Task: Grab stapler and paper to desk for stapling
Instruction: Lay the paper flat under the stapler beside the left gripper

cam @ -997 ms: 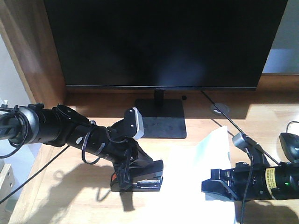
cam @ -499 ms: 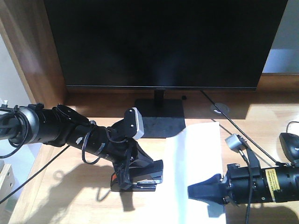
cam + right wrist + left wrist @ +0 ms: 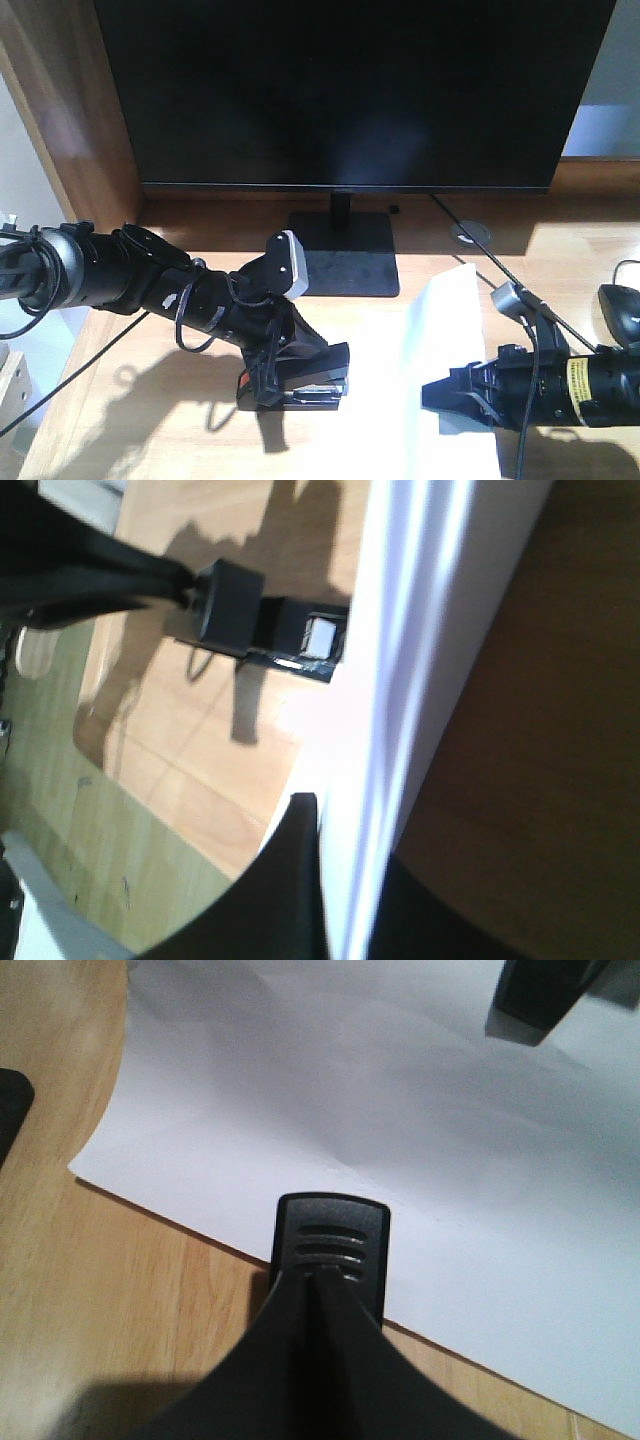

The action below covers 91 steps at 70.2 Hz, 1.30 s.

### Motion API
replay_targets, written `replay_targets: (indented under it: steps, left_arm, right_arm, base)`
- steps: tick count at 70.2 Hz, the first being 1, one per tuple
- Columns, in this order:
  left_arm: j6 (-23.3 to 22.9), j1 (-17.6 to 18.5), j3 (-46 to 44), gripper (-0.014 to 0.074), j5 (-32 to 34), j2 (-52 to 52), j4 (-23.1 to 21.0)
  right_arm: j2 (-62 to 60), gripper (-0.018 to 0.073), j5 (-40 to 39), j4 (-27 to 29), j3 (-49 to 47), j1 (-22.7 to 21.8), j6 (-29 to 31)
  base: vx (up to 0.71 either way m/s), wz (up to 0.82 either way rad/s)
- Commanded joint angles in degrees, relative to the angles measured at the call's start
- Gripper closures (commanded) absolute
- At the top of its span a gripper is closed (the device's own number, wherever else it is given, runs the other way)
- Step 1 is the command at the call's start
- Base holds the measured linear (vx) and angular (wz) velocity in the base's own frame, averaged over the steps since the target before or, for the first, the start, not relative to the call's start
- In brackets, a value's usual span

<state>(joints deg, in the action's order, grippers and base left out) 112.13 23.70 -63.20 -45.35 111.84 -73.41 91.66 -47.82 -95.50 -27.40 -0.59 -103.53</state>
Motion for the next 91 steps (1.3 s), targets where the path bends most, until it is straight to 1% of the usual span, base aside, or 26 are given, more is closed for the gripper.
replay_targets:
  steps: [1,15,24,37,50,59,77,91]
  left_arm:
    - [0.0,0.2,-1.2,0.0603,-2.0,-2.6,-2.6]
    - [0.0,0.2,-1.2,0.0603,-2.0,-2.6,-2.6]
    - [0.0,0.2,-1.2,0.0603,-2.0,-2.6,-2.6]
    - [0.0,0.2,-1.2,0.0603,-2.0,-2.6,-2.6]
    - [0.0,0.2,-1.2,0.0603,-2.0,-2.6,-2.6]
    - [0.0,0.2,-1.2,0.0603,-2.0,-2.6,-2.6]
    - [0.0,0.2,-1.2,0.0603,-2.0,-2.6,-2.6]
    - [0.0,0.2,-1.2,0.0603,-2.0,-2.6,-2.6]
  right_arm:
    - [-1.5,0.0562,-0.4,3.6,-0.8,0.0,0.0]
    - [-1.5,0.0562,-0.4,8.1,-0.8,0.0,0.0]
    - [-1.5,0.0562,-2.7,9.0,-0.8,0.0,0.1]
    - [-1.5,0.0562,-2.7,11.2,-0.8,0.0,0.1]
    - [-3.4,0.0562,-4.9,10.5,-0.8,0.0,0.3]
    - [-7.1,0.0562,-8.6,10.5,-0.8,0.0,0.6]
    - [-14.0,0.0562,-12.1,10.5,-0.8,0.0,-0.1]
    - [-13.6,0.0562,-11.3,10.5,-0.7,0.0,-0.3]
  base:
    - [0.0,0.0]
    - [0.0,0.0]
    - [0.0,0.0]
    - [0.0,0.0]
    - [0.0,0.0]
    - [0.0,0.0]
    - [0.0,0.0]
    - [0.0,0.0]
